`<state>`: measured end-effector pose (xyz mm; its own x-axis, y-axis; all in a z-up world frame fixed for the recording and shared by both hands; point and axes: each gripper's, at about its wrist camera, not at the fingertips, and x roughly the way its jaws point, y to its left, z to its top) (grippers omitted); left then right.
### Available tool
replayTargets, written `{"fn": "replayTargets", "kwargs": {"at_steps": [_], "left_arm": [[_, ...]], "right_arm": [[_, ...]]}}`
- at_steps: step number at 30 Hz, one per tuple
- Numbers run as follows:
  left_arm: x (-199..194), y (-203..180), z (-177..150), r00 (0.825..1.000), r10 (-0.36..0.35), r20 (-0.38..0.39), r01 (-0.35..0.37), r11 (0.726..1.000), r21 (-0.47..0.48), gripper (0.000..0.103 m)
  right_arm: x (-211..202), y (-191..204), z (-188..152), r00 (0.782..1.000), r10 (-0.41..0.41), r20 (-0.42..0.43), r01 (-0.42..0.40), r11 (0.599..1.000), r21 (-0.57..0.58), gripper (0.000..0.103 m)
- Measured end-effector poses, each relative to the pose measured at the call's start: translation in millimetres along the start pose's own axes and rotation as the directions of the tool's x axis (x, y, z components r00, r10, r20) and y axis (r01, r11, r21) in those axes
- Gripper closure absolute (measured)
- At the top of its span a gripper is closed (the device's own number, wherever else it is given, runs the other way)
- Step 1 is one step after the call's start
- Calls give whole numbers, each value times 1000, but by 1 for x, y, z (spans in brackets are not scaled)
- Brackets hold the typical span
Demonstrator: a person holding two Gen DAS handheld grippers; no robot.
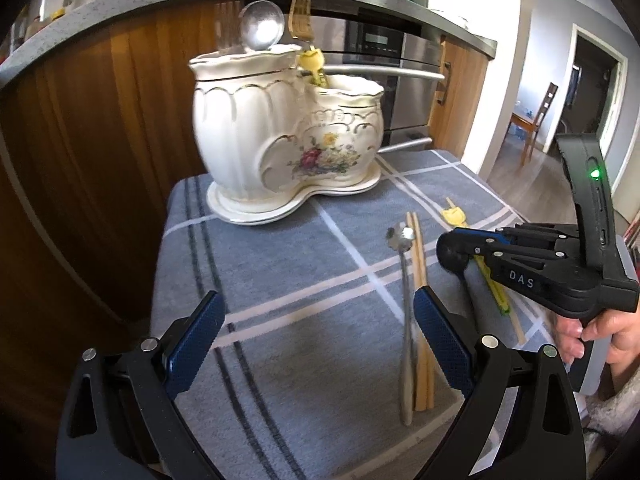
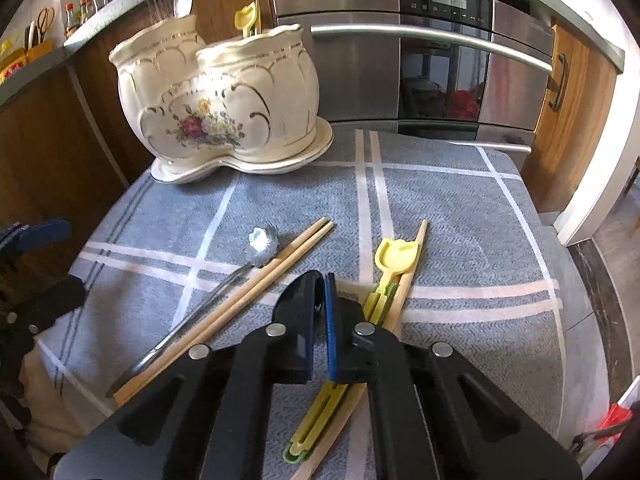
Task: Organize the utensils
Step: 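Grasp the black spoon with the right tool while the left tool grasps the flower-headed spoon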
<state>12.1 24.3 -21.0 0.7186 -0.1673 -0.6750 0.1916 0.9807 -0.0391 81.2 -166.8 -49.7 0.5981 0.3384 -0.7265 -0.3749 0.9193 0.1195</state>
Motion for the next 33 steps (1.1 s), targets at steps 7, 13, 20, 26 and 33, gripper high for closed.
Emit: {"fn": "replayTargets", "kwargs": {"at_steps": [7, 13, 20, 26, 33], "left_arm": [[17, -16, 8, 998, -37, -45, 38, 998, 40, 40], [37, -32, 15, 993, -67, -96, 73, 996, 54, 59], [61, -41, 31, 985, -113, -128, 118, 992, 35, 69], [79, -55, 43, 985, -111, -135, 121, 990, 74, 69], [95, -58, 47, 981, -117, -157, 130, 989, 72, 69]], "right_arm": [[-28, -7, -1, 998, 18, 62, -21, 999, 41, 100], [-43, -8, -2, 995, 37, 89, -41, 998, 48, 100], [-51, -7, -5, 994, 44, 103, -50, 998, 49, 100], [-53, -11, -8, 994, 45, 104, -51, 997, 63, 100], [-55, -14, -10, 994, 42, 105, -50, 996, 68, 100]]}}
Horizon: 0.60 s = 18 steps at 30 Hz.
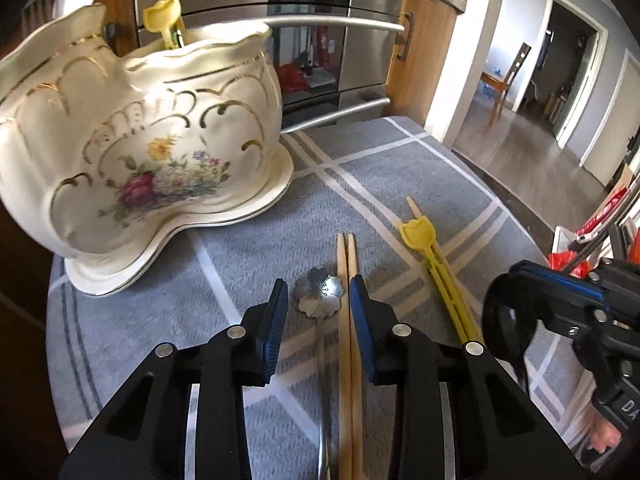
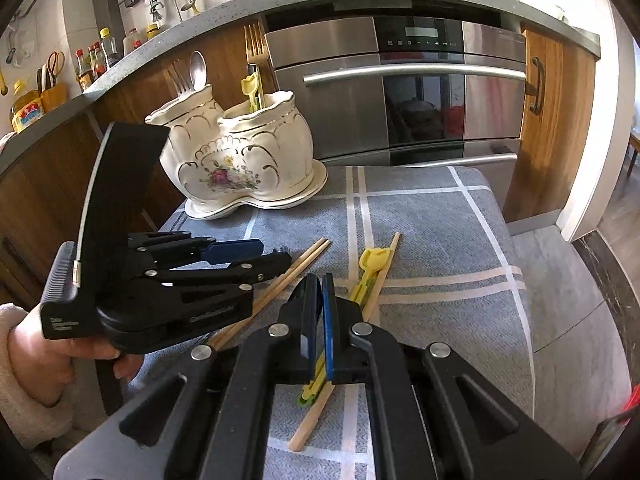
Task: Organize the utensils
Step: 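Grasp the black spoon with the right tool while the left tool grasps the flower-headed spoon, then carry the black spoon to the smaller pot while the left tool lowers the flower spoon into the larger pot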
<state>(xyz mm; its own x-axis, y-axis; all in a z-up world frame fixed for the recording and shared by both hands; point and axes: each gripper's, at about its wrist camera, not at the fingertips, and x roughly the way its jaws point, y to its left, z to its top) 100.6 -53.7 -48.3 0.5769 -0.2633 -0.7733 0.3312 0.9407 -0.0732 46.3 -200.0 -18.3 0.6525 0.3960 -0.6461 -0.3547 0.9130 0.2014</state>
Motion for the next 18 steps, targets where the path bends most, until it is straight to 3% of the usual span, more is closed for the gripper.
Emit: {"fn": "replayTargets", "kwargs": {"at_steps": [12, 18], "left_arm": [[5, 3, 1, 1000, -20, 9, 20, 1000, -2, 74], [-30, 7, -3, 995, 32, 95, -34, 999, 20, 74]], "right_arm": [[0, -3, 1, 1000, -6, 4, 6, 1000, 12, 100], [-5, -1, 4, 999, -22, 27, 22, 1000, 1, 100]]}}
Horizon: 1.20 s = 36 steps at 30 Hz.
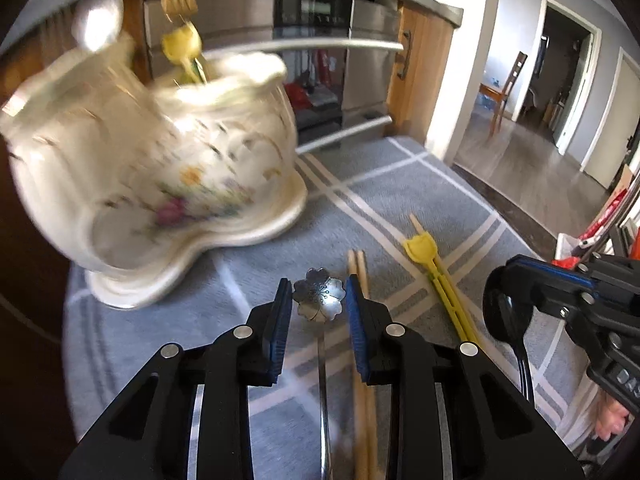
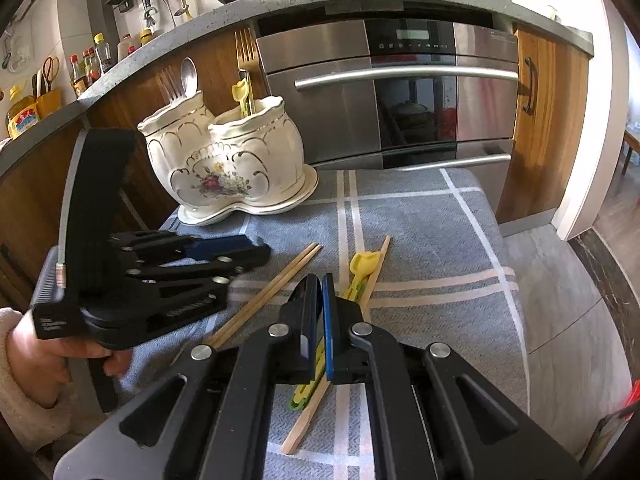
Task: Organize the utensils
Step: 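Carry the black spoon to the smaller pot while the left tool lowers the flower spoon into the larger pot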
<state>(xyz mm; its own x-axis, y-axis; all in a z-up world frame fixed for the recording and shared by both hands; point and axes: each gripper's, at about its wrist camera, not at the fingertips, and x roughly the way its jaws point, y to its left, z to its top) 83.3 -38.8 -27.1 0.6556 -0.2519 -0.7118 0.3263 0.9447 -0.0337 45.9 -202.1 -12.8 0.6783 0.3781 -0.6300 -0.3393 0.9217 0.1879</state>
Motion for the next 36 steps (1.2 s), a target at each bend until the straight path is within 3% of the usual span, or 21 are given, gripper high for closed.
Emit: {"fn": "replayTargets", "kwargs": {"at_steps": [8, 16, 36], "left_arm": [[-63, 15, -2, 992, 32, 118, -30, 999, -20, 74], [-105, 24, -9, 982, 39, 186, -36, 999, -17, 74], [-158, 32, -4, 953, 75, 292, -75, 997, -11, 74]], "right_arm": [[-4, 13, 10, 999, 5, 34, -4, 1000, -25, 100], [-13, 30, 20, 998, 1, 66, 3, 998, -58, 100], [-33, 63, 54, 985, -5, 171, 27, 992, -124, 100]]}}
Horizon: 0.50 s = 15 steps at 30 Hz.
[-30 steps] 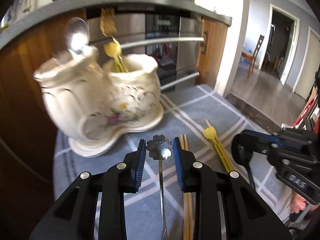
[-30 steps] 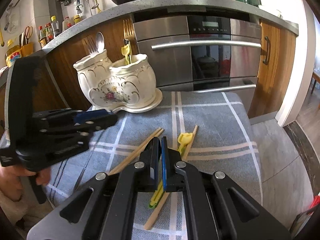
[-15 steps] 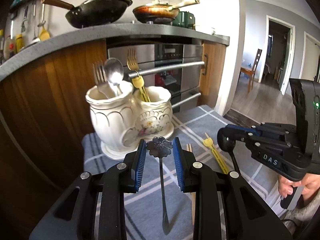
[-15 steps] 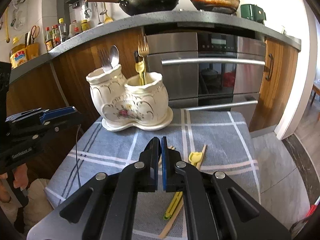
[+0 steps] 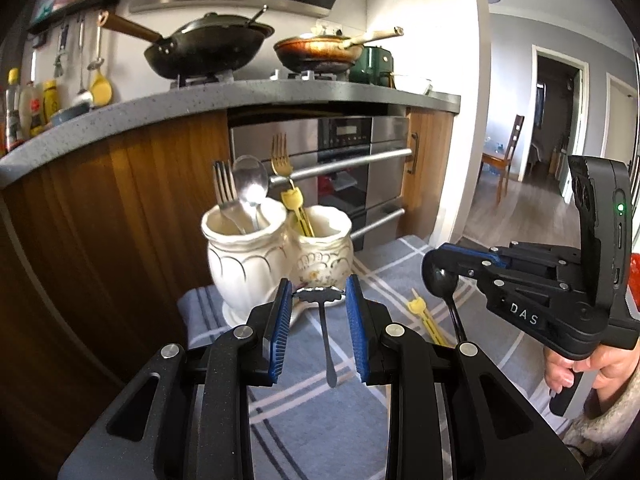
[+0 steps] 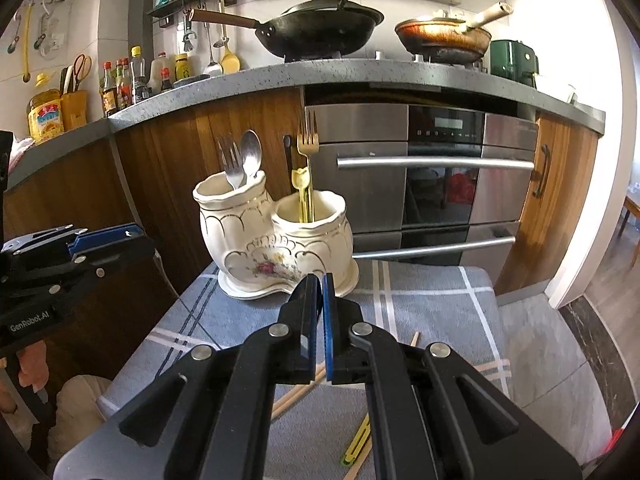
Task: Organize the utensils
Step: 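Carry the black spoon to the smaller pot while the left tool lowers the flower spoon into the larger pot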
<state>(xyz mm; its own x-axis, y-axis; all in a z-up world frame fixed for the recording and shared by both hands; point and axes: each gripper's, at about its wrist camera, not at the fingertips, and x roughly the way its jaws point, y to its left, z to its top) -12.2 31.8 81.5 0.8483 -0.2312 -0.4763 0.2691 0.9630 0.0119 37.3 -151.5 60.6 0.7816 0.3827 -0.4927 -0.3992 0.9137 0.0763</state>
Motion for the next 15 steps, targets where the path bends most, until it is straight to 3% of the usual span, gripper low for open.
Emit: {"fn": "replayTargets", "kwargs": {"at_steps": [15], "left_arm": [[-29, 6, 25, 996, 52, 73, -54, 998, 28, 74]], "right_arm": [[-2, 10, 37, 997, 22, 79, -21, 1000, -15, 100]]}}
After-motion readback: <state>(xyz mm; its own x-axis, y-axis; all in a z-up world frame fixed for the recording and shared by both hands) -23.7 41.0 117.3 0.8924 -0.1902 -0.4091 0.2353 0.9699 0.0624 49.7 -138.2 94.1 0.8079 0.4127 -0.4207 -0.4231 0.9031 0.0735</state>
